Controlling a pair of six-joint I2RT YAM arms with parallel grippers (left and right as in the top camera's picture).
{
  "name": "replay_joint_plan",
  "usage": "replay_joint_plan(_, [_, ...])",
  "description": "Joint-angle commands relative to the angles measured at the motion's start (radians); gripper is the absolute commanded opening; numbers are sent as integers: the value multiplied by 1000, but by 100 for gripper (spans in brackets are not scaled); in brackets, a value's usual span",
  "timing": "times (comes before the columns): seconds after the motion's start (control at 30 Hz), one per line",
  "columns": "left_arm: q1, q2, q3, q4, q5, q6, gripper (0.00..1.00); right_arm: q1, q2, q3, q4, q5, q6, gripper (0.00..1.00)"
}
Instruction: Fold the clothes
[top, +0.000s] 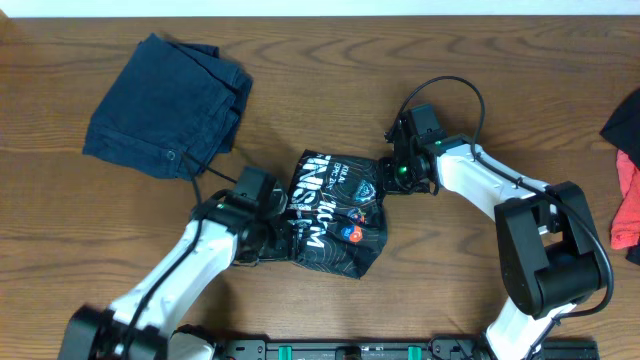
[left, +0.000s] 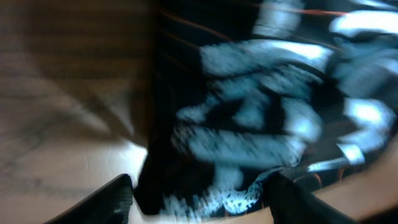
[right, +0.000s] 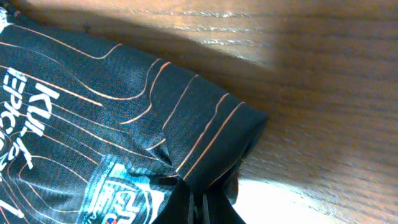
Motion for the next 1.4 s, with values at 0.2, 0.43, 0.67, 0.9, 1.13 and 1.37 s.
replay_joint_plan(0.2, [0,87,-14,-104,54,-36,6,-70,-48,-3,-56,193,-13,1])
replay_joint_plan(0.43, [0,52,-5,-130,58,-32,24,-77,-49,-3,-52,164,-118,30])
replay_joint_plan(0.67, [0,-38,61,-185,216,-32,58,-79,-96,-3,-66,52,-182,41])
replay_joint_plan(0.9, [0,-184,108,-150,194,-32,73,-75,-271,-3,-135,-1,-142,36])
replay_joint_plan(1.13, [0,-174,106,43,6,-33,83,-18,-290,-5,-177,-84,-117,8])
replay_joint_plan(1.37, [0,-39,106,4,145,-96,83,53,-172,-5,-124,-84,-150,1])
